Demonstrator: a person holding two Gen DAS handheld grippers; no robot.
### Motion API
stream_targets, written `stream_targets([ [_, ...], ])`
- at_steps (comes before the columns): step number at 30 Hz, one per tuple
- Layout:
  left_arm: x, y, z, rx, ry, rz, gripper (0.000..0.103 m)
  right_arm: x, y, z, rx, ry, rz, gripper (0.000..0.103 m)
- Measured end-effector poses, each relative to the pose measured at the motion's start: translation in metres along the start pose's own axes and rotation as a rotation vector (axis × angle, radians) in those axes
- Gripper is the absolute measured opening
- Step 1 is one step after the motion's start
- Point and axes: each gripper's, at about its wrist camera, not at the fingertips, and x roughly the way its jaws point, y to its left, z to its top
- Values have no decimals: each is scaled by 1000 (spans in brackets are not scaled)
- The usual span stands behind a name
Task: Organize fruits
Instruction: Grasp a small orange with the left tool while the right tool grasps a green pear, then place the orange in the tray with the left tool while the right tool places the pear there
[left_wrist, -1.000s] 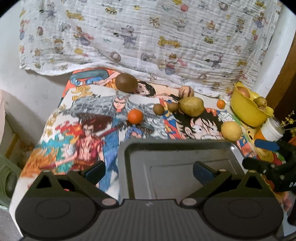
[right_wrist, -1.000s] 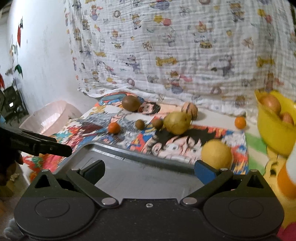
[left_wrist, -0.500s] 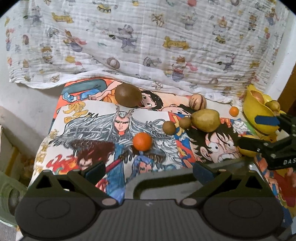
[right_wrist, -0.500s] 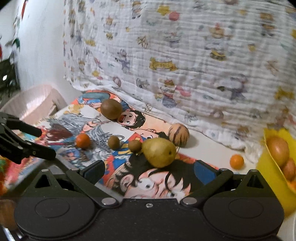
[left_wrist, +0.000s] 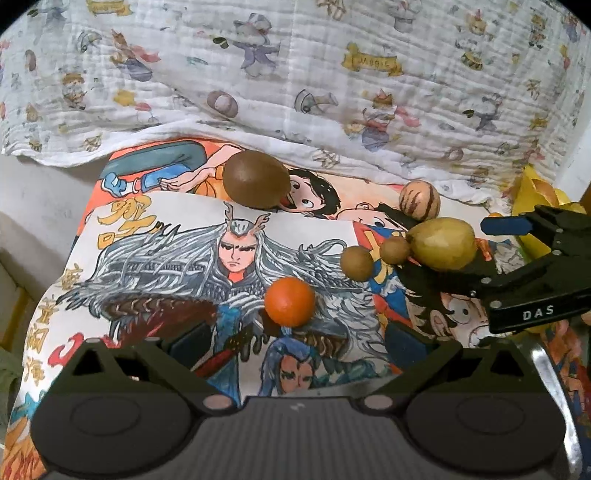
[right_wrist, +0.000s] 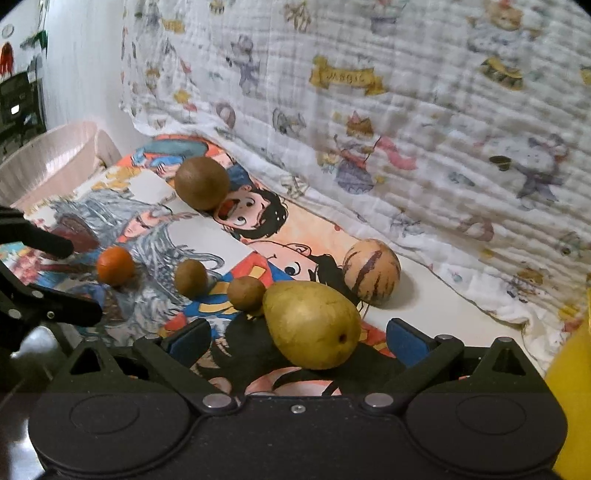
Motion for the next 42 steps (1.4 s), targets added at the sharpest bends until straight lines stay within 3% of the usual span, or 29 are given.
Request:
stream_targets([
  [12, 15, -6, 1, 61, -27, 31, 86, 26, 4, 0, -14, 41, -24, 86],
  [21, 18, -13, -1, 95, -44, 73, 74, 30, 4, 0, 8, 22, -48, 72],
  [25, 18, -12, -1, 89, -52, 79, 63, 30, 5, -1, 3, 9, -69, 65],
  [30, 18, -11, 0, 81, -62, 85, 50, 29, 5, -3, 10, -3, -71, 64],
  [32, 19, -11, 0, 84, -64, 88, 37, 29, 5, -4, 12, -9, -73, 63],
  [42, 11, -12, -2, 71, -52, 46, 35, 17, 0, -12, 71, -26, -54, 61],
])
